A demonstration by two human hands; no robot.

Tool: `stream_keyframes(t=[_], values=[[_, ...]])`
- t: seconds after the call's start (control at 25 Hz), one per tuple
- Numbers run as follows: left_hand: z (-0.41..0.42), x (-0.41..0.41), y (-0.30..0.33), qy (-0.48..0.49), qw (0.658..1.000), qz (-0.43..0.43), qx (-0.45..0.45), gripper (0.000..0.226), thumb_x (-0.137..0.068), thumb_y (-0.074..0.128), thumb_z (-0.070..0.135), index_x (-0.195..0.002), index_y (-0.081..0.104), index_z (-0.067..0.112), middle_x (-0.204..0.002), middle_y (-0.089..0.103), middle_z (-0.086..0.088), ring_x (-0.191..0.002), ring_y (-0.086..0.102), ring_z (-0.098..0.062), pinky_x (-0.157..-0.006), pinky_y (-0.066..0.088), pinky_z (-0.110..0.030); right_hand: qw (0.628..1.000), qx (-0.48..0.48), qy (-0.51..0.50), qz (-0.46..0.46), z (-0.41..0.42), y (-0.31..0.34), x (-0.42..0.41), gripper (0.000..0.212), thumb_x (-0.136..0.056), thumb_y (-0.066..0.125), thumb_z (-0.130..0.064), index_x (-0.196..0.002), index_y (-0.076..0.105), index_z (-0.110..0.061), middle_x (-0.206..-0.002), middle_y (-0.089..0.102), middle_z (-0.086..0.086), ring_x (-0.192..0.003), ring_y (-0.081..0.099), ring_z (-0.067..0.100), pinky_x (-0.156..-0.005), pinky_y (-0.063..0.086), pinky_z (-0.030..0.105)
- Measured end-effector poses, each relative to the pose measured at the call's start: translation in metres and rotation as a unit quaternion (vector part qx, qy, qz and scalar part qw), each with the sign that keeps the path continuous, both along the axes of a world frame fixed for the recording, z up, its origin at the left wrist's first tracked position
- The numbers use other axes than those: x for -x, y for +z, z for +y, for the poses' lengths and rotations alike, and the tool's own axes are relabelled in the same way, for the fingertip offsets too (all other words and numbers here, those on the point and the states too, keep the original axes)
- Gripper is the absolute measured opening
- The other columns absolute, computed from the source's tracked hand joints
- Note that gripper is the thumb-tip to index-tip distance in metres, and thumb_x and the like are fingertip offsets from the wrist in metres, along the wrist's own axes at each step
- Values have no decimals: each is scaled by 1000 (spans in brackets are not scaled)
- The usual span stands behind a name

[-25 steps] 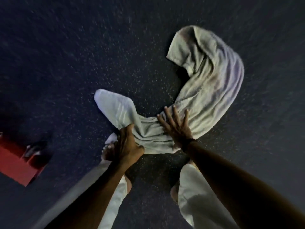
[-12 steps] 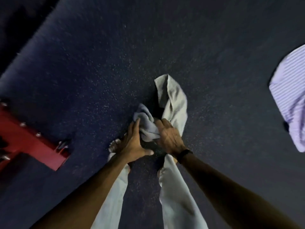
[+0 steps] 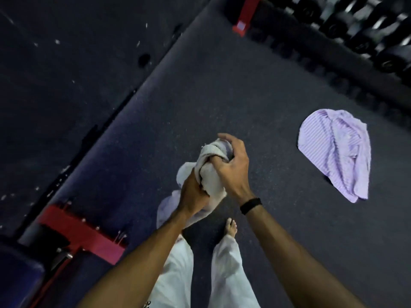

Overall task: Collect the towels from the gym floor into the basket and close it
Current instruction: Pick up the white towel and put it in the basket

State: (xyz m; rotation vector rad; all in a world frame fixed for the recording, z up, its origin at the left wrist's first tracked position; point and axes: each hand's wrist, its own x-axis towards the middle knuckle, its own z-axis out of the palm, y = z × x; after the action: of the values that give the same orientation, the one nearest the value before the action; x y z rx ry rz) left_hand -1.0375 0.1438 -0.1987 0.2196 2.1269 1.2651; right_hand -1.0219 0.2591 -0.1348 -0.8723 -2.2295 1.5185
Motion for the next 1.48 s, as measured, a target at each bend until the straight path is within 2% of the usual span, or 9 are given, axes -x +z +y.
stream_keyframes(t=[0.16, 0.24, 0.36, 0.56, 0.72, 1.0, 1.12, 1.32, 1.48], values=[[6, 17, 52, -6, 999, 49, -23, 32, -82, 60, 5, -114, 56, 7, -101, 62, -4, -93, 59, -19, -79, 45, -26, 999, 17, -45, 17, 8, 39, -35, 40, -78, 63, -18, -118, 59, -18, -119, 59, 1, -107, 57, 6, -89, 46, 15], [19, 20, 78, 19, 996, 62, -68, 32, -79, 60, 14, -110, 60, 7, -99, 63, 0, -91, 58, -13, -74, 45, -15, 994, 71, -77, 0, 18, 48, -57, 33, -77, 60, -22, -109, 60, -16, -110, 62, 4, -92, 59, 0, -76, 45, 9], [46, 8, 111, 12, 984, 85, -154, 42, -71, 62, 9, -112, 61, 6, -103, 66, -2, -88, 62, -10, -77, 47, -7, 980, 154, -103, -69, 25, 47, -97, 26, -73, 50, -28, -91, 59, -13, -92, 60, 9, -79, 54, 16, -62, 43, 19], [105, -56, 145, -171, 962, 54, -207, 31, -65, 57, 9, -94, 63, 16, -89, 68, -1, -83, 65, -12, -76, 52, -24, 939, 308, -147, 37, 53, 83, -196, 68, -59, 65, -33, -118, 57, -2, -109, 67, 9, -98, 60, 17, -84, 51, 30], [157, -152, 180, -320, 915, -31, -243, 36, -62, 57, 0, -97, 65, 2, -71, 72, 10, -68, 63, 4, -68, 51, -13, 900, 384, -187, 89, 73, 115, -315, 49, -50, 69, -26, -97, 66, -13, -84, 70, 1, -74, 63, 14, -66, 51, 28], [209, -340, 203, -509, 826, -82, -226, 60, -60, 46, 7, -117, 53, -11, -96, 62, -1, -69, 60, 18, -71, 46, -4, 884, 267, -350, 154, 69, 144, -514, 59, -49, 70, -30, -104, 68, -10, -88, 71, 2, -79, 63, 19, -60, 54, 31], [221, -427, 195, -558, 797, -104, -207, 78, -48, 63, 20, -121, 49, -6, -98, 62, -6, -69, 62, 12, -65, 48, -7, 879, 179, -421, 137, 59, 148, -612, 69, -50, 70, -29, -115, 63, -6, -97, 69, 4, -86, 61, 15, -66, 52, 29], [236, -571, 182, -643, 741, -133, -143, 99, -32, 72, 18, -126, 43, 0, -96, 59, -13, -82, 62, -14, -59, 53, -15, 804, 64, -572, 149, 27, 145, -757, 66, -48, 67, -31, -107, 63, 0, -94, 68, 3, -82, 60, 5, -69, 51, 16], [256, -700, 174, -729, 665, -95, -131, 98, -27, 71, 24, -121, 49, 9, -106, 54, -15, -95, 49, -26, -70, 50, -33, 729, 7, -673, 124, 0, 136, -860, 44, -58, 68, -22, -102, 62, -20, -98, 70, -4, -92, 63, 10, -77, 53, 16]])
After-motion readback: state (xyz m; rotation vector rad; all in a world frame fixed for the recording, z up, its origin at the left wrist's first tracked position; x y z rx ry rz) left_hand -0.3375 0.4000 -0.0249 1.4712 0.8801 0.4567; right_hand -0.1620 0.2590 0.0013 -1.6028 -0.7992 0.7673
